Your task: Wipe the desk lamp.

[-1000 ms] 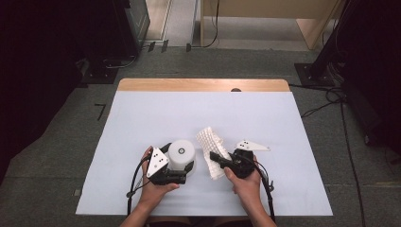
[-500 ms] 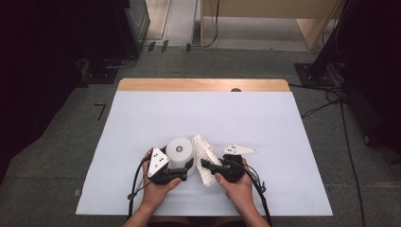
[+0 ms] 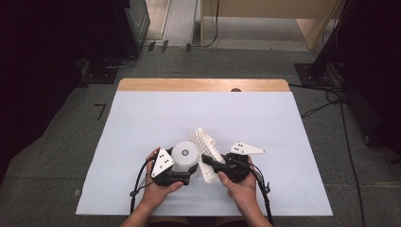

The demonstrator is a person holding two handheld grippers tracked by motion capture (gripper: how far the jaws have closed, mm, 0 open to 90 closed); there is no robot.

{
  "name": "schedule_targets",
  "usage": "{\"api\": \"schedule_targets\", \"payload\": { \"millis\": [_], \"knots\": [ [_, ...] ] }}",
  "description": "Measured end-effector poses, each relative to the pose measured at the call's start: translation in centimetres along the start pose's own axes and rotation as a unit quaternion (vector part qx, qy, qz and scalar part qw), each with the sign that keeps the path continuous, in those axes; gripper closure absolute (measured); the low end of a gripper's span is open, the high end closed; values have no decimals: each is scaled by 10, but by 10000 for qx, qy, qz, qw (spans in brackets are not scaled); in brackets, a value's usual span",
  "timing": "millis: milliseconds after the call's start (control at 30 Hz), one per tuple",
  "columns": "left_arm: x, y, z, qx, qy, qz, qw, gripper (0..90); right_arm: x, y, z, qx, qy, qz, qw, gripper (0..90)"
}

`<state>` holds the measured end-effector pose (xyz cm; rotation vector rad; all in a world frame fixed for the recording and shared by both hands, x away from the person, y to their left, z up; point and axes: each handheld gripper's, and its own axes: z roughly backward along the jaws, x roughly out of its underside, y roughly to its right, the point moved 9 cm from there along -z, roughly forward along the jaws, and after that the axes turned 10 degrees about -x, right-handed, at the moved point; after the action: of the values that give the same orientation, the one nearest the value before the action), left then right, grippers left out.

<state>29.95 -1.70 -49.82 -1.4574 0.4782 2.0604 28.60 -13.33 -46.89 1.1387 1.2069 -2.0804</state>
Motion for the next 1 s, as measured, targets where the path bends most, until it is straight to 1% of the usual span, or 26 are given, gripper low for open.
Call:
{"api": "schedule_targets", "payload": {
  "millis": [100, 133, 167, 200, 233, 300, 333, 367, 400, 433, 500, 533, 633, 700, 767, 833, 867, 900, 967, 1000],
  "knots": [
    [-4, -3, 3, 30, 91, 48, 9999, 91, 4, 3, -3, -1, -73, -52, 10000, 731],
    [-6, -4, 4, 8, 118, 96, 9999, 91, 9, 6, -6, 17, -156, -93, 9998, 732],
    [-7, -6, 5, -21, 135, 117, 9998, 91, 17, 11, -11, 47, -299, -201, 9993, 732],
    [-8, -7, 5, -32, 151, 156, 9998, 91, 17, 11, -11, 47, -299, -201, 9993, 732],
    [-8, -9, 6, -45, 161, 151, 9997, 91, 24, 16, -16, 67, -442, -264, 9987, 733],
    [-8, -10, 6, -48, 150, 145, 9998, 91, 26, 17, -17, 89, -470, -302, 9984, 734],
    [-6, -9, 5, -44, 111, 116, 9999, 91, 28, 17, -18, 76, -473, -344, 9983, 734],
    [-6, -9, 5, -44, 111, 116, 9999, 91, 28, 17, -18, 76, -473, -344, 9983, 734],
    [-5, -8, 4, -48, 89, 74, 9999, 91, 26, 16, -17, 75, -457, -345, 9983, 735],
    [-3, -7, 3, -43, 51, 32, 10000, 91, 21, 14, -15, 50, -363, -293, 9989, 735],
    [-2, -5, 2, -30, 36, 5, 10000, 91, 19, 13, -14, 44, -342, -287, 9990, 735],
    [0, -3, 1, 7, 7, -29, 10000, 91, 12, 9, -9, 31, -228, -243, 9994, 737],
    [0, -2, 0, 20, -12, -56, 10000, 91, 7, 6, -6, -2, -135, -213, 9997, 737],
    [0, -1, 0, 26, -21, -101, 9999, 91, -1, 2, -1, -51, 0, -129, 9999, 737],
    [0, -1, 1, 15, 0, -106, 9999, 91, 0, 2, -1, -63, -28, -117, 9999, 737],
    [-2, -2, 2, 23, 36, -100, 9999, 91, 1, 2, -1, -54, -49, -153, 9999, 737],
    [-3, -2, 3, 28, 66, -89, 9999, 91, 8, 7, -6, -33, -161, -194, 9997, 737],
    [-5, -3, 4, 26, 96, -73, 9999, 91, 8, 7, -6, -33, -161, -194, 9997, 737],
    [-8, -7, 7, 13, 158, -55, 9999, 91, 17, 11, -12, -7, -327, -244, 9992, 737],
    [-8, -7, 7, 13, 158, -55, 9999, 91, 17, 11, -12, -7, -327, -244, 9992, 737]
  ]
}}
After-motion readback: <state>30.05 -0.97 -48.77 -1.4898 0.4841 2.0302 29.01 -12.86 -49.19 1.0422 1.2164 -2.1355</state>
